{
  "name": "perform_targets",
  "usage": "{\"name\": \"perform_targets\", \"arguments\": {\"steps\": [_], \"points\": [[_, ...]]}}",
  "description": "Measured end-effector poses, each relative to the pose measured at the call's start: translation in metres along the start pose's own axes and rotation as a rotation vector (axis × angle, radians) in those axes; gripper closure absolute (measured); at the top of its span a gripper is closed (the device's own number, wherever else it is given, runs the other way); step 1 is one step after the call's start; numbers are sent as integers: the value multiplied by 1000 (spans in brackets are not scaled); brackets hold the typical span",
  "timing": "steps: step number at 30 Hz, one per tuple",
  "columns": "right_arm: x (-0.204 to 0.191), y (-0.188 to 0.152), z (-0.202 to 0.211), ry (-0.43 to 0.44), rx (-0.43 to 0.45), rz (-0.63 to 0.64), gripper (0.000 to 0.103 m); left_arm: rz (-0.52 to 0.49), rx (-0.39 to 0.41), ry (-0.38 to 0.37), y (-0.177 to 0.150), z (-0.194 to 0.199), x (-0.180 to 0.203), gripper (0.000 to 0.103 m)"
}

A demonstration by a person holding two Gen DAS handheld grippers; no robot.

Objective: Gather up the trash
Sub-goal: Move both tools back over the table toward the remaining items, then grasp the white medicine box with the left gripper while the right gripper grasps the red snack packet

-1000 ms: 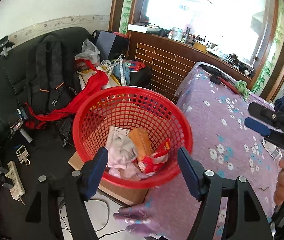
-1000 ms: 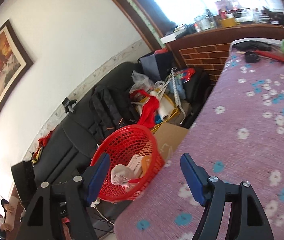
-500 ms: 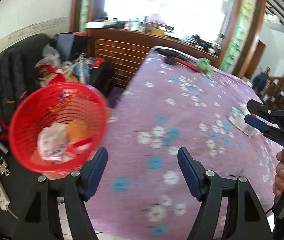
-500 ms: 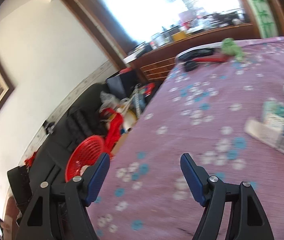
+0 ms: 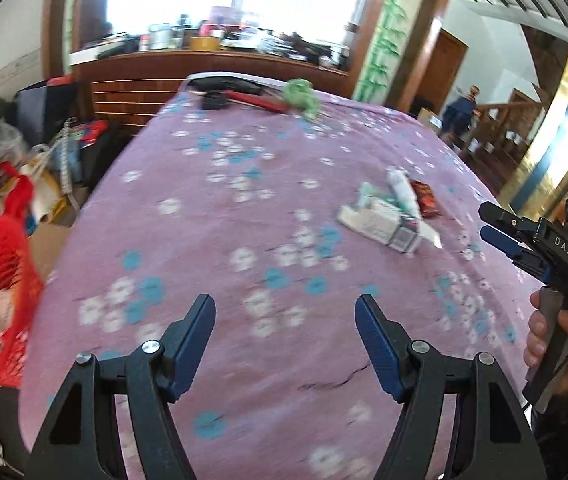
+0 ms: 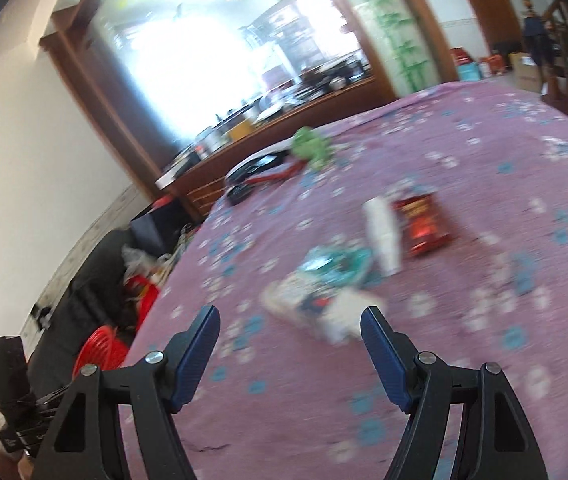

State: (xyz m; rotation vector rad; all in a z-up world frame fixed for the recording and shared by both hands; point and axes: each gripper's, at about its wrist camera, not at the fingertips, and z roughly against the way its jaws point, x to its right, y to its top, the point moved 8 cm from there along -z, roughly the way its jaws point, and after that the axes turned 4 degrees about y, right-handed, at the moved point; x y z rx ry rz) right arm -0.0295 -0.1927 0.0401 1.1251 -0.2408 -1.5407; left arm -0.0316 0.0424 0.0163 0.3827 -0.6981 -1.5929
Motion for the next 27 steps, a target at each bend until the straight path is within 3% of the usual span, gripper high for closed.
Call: {"name": "perform_targets", "arguments": {"steps": [4, 7, 10, 14, 21, 27], "points": [[35, 22, 7, -54, 30, 1, 27, -8, -35, -15, 16, -23, 33, 30], [61, 39, 2, -88, 24, 7, 28, 41, -71, -48, 32, -47, 57, 30], [81, 59, -11, -105, 4, 14, 46, 84, -97, -65, 44, -68, 74, 30], [107, 75, -42, -103, -44, -15, 55, 116, -130, -38, 61, -99, 94, 30], [128, 73, -100, -54, -138, -78, 55, 139, -172, -4, 76, -135, 116, 30], [127, 73, -122, -197, -168, 51, 55, 130, -198, 46, 75, -156, 123, 30]]}}
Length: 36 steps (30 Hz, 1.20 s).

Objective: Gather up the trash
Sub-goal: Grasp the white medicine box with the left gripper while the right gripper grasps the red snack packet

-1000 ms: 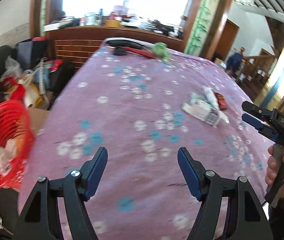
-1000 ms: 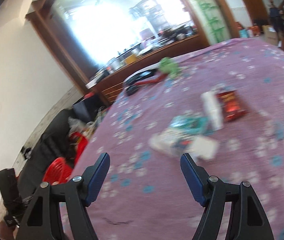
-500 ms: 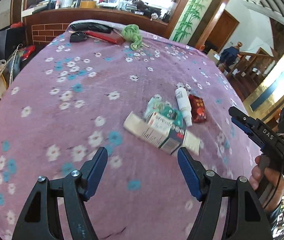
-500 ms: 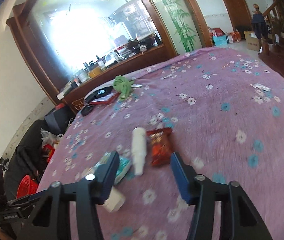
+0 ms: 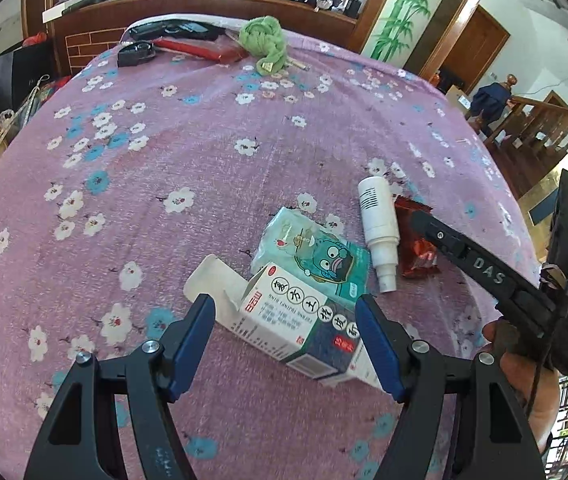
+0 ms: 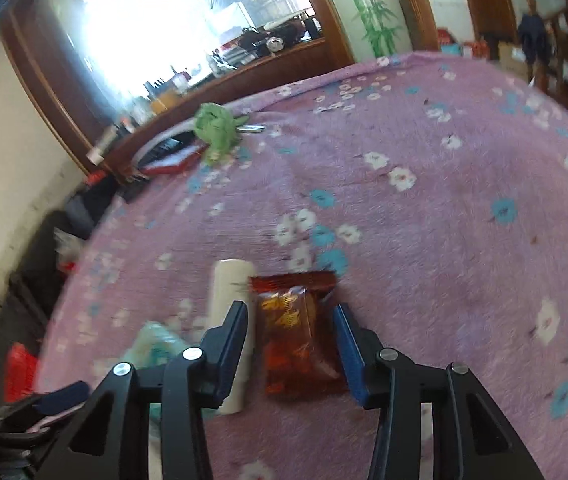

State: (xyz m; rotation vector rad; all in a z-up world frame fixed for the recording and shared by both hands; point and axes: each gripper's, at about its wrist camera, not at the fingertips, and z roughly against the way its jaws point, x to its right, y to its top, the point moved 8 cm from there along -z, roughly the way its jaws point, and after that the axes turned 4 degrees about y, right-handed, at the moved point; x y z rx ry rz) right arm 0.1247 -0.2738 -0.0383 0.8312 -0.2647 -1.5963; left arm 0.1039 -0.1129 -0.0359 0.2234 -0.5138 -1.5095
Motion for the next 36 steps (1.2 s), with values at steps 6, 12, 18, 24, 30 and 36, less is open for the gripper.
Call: {"name": "perform_targets", "arguments": {"steps": [6, 12, 18, 24, 30, 36], "points": [[12, -8, -9, -48, -44, 36, 65, 23, -14, 28, 2, -13, 4, 30], [40, -3, 8, -25, -7, -60, 68, 10, -16, 56, 4, -18, 0, 28], [32, 0, 20, -6, 20, -63, 68, -92, -4, 62, -10, -8, -9, 32], [28, 0, 23, 9, 18, -58, 68, -244, -30, 131, -39, 13, -33, 34], [22, -1, 22, 14, 15, -42, 68, -222, -92, 116, -63, 13, -50, 33], [19, -2, 25, 15, 20, -36, 68, -216, -81, 114, -75, 20, -54, 33]]}}
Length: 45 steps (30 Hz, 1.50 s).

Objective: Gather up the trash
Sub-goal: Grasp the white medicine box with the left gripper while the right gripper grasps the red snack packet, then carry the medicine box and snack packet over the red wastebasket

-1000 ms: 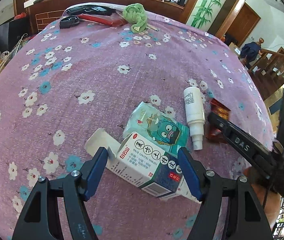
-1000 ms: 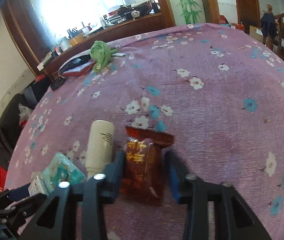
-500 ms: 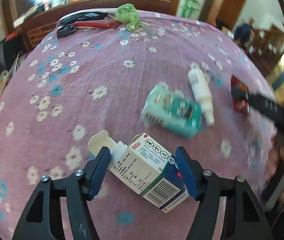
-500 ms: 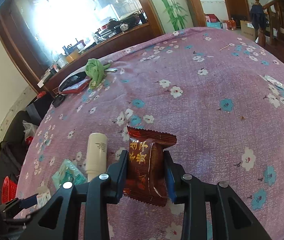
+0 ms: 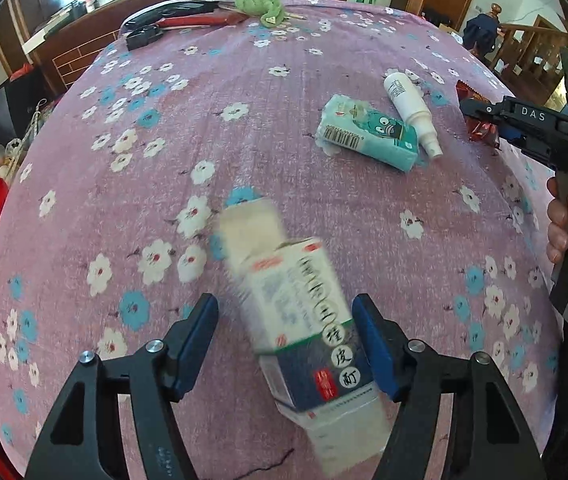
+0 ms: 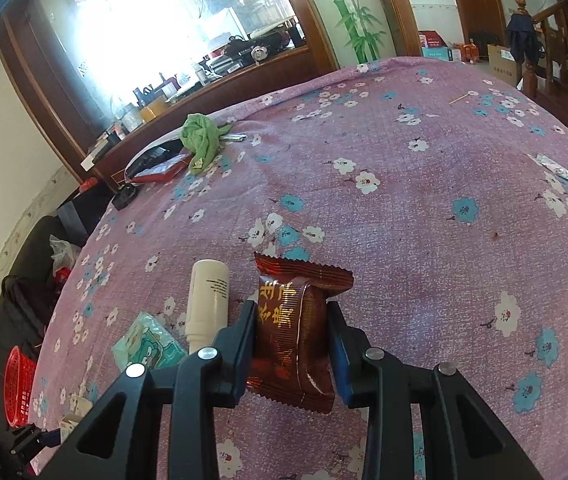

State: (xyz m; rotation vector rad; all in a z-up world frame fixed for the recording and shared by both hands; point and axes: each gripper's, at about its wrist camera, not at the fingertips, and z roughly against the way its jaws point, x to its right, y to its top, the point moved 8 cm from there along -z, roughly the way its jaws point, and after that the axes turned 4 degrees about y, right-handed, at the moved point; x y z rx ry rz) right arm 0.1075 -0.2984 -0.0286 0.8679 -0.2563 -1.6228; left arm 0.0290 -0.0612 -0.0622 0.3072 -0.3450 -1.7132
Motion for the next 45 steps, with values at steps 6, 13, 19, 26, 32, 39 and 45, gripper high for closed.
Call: {"name": "perform_targets", "arguments": {"steps": [6, 13, 19, 26, 32, 39, 45], "points": [[-8, 1, 4, 29, 6, 8, 68, -13, 49, 51, -13, 8, -15, 67], [-30, -3, 6, 72, 0, 49, 68, 26, 110, 13, -15, 26, -25, 67], [-54, -14, 7, 98, -12, 99, 68, 55, 154, 35, -21, 47, -46, 67], [-95, -35, 18, 119, 8, 196, 67, 110, 209, 92, -44, 70, -86, 67], [-132, -61, 35, 127, 18, 283, 67, 141, 214, 118, -64, 78, -108, 67], [-162, -87, 39, 175, 0, 321, 67, 181, 225, 118, -73, 82, -121, 67], [-174, -90, 43, 172, 8, 336, 67, 187, 249, 127, -73, 89, -123, 66]]}}
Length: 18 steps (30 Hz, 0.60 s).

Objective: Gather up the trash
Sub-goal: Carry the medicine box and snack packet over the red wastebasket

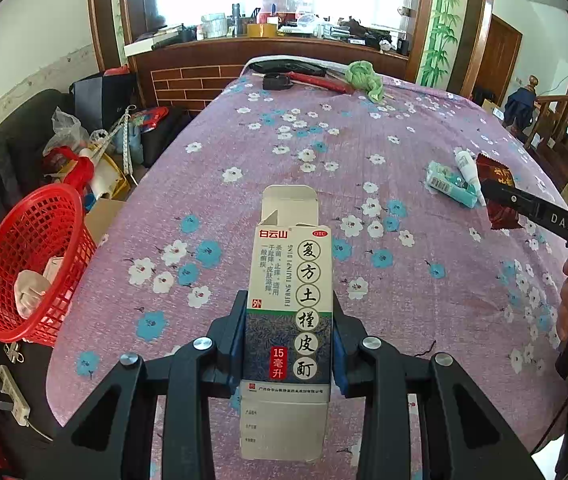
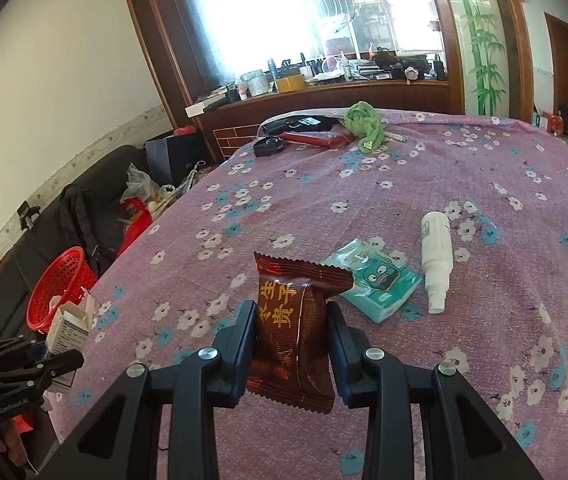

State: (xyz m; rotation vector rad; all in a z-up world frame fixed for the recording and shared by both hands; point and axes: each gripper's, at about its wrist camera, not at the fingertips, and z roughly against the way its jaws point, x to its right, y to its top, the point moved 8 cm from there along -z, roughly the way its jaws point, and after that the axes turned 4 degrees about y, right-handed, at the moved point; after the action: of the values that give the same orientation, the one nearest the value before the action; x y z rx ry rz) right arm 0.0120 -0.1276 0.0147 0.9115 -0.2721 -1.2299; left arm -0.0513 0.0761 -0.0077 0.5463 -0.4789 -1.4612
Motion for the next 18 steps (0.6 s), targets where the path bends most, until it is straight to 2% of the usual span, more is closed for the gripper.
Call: {"name": "perform_targets", "arguments": {"steps": [18], "points": [[-58, 4, 9, 21, 24, 68, 67, 72, 39, 16, 0, 12, -42, 66]]}}
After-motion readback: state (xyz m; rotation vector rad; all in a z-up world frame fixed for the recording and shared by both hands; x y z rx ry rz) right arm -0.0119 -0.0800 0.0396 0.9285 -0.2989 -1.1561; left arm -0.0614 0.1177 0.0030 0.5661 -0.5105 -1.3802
